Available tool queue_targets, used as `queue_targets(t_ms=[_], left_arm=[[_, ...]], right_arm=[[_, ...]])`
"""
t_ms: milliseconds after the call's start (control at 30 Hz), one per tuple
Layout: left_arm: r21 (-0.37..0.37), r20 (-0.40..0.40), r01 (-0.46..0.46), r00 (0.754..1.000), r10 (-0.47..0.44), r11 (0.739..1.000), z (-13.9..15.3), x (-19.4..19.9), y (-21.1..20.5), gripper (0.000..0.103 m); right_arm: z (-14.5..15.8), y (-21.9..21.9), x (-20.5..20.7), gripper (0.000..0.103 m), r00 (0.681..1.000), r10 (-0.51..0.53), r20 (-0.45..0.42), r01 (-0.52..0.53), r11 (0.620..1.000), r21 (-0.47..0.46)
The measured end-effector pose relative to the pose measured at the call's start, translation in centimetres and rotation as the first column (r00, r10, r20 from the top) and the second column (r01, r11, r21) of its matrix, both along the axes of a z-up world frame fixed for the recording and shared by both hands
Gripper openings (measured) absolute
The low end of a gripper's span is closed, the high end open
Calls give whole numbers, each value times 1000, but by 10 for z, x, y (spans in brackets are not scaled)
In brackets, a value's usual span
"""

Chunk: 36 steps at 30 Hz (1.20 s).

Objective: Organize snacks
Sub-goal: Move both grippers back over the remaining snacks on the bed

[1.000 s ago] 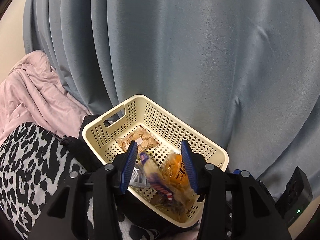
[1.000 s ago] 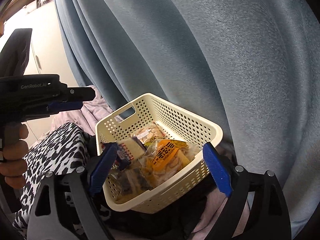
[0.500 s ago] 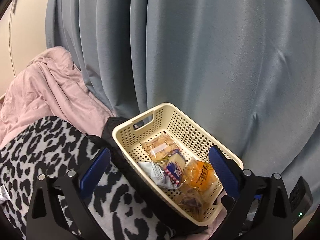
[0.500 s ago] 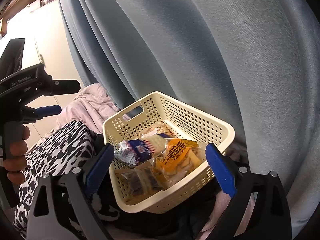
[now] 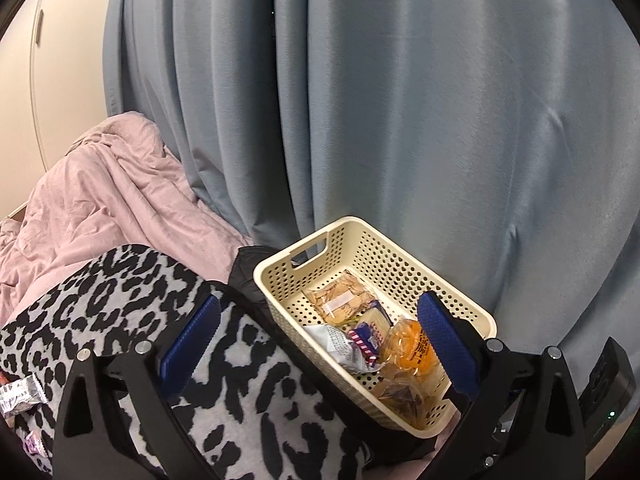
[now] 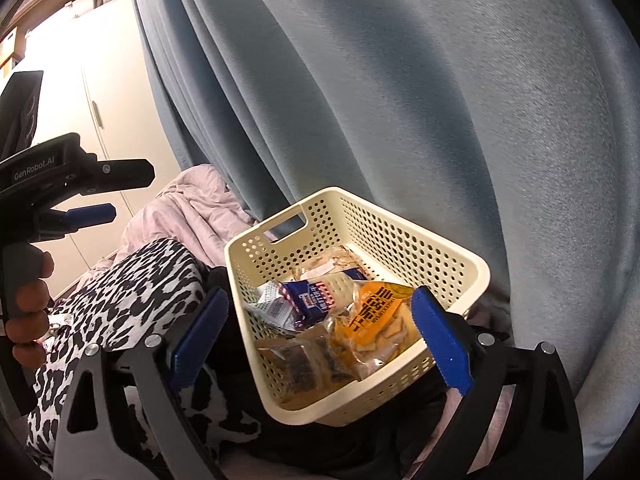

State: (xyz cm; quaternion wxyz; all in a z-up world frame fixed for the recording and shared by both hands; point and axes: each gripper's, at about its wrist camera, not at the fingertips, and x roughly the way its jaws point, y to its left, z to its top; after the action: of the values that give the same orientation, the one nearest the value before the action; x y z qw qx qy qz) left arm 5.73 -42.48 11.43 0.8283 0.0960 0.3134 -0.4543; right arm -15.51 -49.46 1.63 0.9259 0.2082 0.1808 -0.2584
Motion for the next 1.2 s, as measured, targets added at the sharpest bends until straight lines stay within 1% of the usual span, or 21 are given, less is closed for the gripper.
queue_targets(t_ms=[600,1000,1200], left_arm=[[-8,17,-75,997,75,997,5,10,47,98],[-45,6,-160,987,161,986,5,22,98,98],[-56,0,-189,982,189,980,6,25,122,98]], right_arm=[[14,29,16,94,996,92,-5,-92,995,-35],[22,58,31,95,986,168,-18,-169,983,-70],[26,73,41,95,978,207,-25,-209,974,-85]])
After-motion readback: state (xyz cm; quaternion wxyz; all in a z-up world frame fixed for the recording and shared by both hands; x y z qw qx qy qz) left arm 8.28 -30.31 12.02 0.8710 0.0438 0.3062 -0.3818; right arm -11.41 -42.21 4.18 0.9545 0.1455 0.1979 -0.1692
